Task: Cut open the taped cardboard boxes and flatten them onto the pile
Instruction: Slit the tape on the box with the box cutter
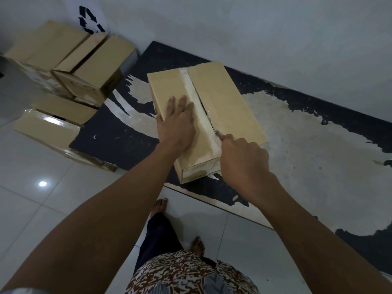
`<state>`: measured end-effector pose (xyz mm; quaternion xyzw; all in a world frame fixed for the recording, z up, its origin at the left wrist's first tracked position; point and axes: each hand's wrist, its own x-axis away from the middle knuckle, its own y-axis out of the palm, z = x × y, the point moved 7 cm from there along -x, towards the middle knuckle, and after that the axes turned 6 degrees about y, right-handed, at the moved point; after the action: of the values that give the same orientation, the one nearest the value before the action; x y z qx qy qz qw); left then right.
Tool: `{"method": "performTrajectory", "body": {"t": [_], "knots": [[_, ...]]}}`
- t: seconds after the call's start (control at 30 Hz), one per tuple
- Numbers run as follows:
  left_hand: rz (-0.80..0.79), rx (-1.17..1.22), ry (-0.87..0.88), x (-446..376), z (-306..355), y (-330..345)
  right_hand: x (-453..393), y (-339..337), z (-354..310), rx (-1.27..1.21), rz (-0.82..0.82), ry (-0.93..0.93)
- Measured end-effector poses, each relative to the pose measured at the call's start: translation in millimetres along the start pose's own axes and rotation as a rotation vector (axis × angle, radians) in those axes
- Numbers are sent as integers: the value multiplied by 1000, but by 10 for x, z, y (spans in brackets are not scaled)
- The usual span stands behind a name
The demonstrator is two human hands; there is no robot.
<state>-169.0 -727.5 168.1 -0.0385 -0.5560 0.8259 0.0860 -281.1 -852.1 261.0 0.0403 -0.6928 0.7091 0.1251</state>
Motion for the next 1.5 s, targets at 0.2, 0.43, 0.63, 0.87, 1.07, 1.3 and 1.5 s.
{"method": "performTrajectory", "body": {"t": [0.2,0.43,0.63,0.87,1.07,1.3,1.5], "knots": [[-4,7,0,-6,-12,2,198,122,114,0,-43,30],[0,12,11,-11,19,-7,463,143,137,23,-73,36],[34,55,52,4,7,-20,497,308,194,16,-100,70],[20,-96,89,265,177,-143,460,382,382,-175,-182,131],[-317,-117,219,470,172,174,404,506,675,-580,-270,135],[-425,-23,311,538,-87,-175,510,435,574,-484,-131,-189],[-432,39,303,536,-127,-213,375,459,299,-333,-52,-277]]}}
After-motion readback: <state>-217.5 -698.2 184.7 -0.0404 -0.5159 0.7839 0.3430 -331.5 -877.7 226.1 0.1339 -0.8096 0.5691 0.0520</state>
